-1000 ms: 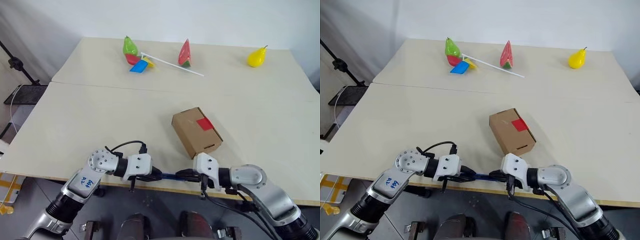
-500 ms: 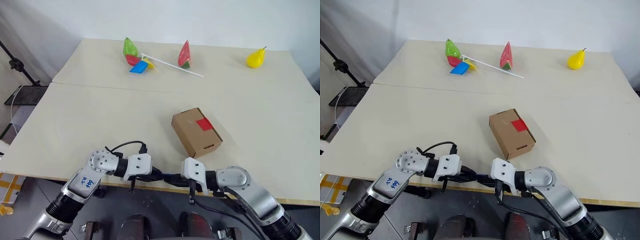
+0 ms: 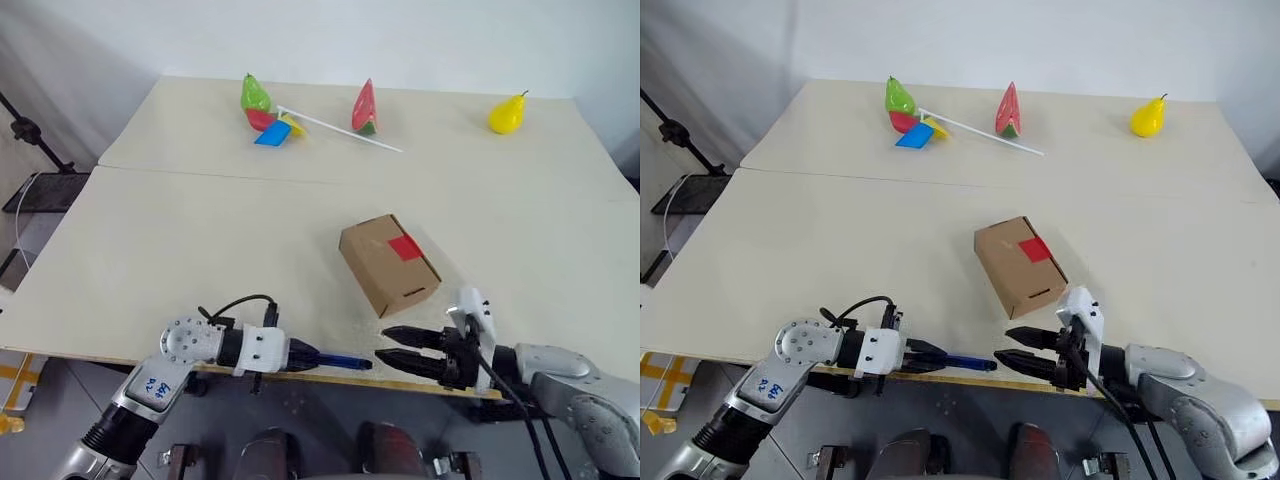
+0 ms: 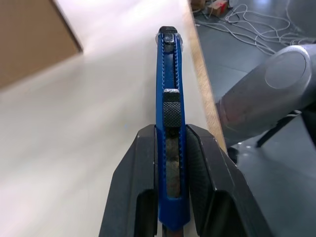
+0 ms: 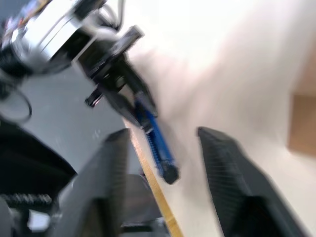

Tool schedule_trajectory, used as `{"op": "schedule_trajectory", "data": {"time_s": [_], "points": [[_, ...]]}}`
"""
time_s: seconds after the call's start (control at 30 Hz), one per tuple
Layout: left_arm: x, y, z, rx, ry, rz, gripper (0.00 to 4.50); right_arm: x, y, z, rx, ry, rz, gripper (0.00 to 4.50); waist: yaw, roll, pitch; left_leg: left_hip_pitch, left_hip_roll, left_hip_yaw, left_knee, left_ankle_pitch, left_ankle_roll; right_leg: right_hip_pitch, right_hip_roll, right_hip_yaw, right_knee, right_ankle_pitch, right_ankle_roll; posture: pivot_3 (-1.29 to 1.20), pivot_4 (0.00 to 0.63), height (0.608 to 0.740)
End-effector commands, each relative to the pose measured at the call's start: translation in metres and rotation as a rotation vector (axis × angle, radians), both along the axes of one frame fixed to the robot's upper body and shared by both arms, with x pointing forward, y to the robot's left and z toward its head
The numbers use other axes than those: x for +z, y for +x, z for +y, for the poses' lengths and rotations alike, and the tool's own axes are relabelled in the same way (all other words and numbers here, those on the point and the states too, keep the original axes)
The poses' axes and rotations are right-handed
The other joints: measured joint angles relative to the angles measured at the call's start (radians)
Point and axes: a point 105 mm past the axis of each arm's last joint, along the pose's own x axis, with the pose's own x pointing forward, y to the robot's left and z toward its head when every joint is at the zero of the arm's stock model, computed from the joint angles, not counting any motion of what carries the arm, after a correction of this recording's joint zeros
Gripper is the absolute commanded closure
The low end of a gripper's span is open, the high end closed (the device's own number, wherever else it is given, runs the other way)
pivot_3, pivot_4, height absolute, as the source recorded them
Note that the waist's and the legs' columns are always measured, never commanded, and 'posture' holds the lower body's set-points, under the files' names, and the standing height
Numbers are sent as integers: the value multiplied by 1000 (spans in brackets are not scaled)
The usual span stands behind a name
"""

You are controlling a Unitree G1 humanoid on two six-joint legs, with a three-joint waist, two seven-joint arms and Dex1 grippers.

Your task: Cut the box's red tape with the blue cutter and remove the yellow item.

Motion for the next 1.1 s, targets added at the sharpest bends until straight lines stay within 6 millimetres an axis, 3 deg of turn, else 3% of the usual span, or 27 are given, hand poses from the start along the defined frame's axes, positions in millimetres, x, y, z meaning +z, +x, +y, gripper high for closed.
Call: {"op": "schedule_trajectory", "data": {"time_s": [0.03, 0.1, 0.13, 0.37, 0.67, 0.77, 1.1], "points": [[7, -1, -3, -39, -18, -101, 4048, -7, 2, -6, -87, -56, 129, 794, 0, 1, 1, 0, 0, 1, 0, 0, 0, 0, 0, 0, -1, 0, 0, 0, 150, 740], [8, 2, -6, -37, -30, -125, 4048, -9, 2, 0, -86, 2, 216, 77, 0, 1, 1, 0, 0, 1, 0, 0, 0, 0, -1, 1, -1, 0, 0, 0, 150, 740], [8, 3, -7, -36, -34, -130, 4048, -8, 2, 3, -79, 19, 235, 28, -1, 1, 1, 0, 0, 1, 0, 0, 0, 0, -1, 1, -1, 0, 0, 0, 150, 740], [14, 11, -14, -6, -69, -177, 4048, -6, 1, 27, -19, 80, 341, 28, -6, 2, 1, -2, -1, 1, 0, 0, 0, -1, 1, -1, 4, 0, 0, 0, 150, 740], [16, 14, -20, 16, -89, -183, 4048, -12, 11, 35, -51, 52, 349, 28, -16, 2, 1, -3, -1, 2, 0, -1, 1, -1, 1, -1, 3, 0, 1, 0, 150, 740], [18, 14, -22, 25, -101, -180, 4048, -12, 11, 35, -53, 50, 347, 615, -18, 2, 1, -3, -1, 2, 0, -1, 1, -1, 1, -1, 3, 0, 1, 0, 150, 740], [18, 13, -23, 25, -101, -172, 4048, -14, 16, 37, -72, 73, 343, 3979, -19, 2, 1, -3, 0, 2, 0, -1, 1, -2, 1, -1, 2, 0, 1, 0, 150, 740]]}}
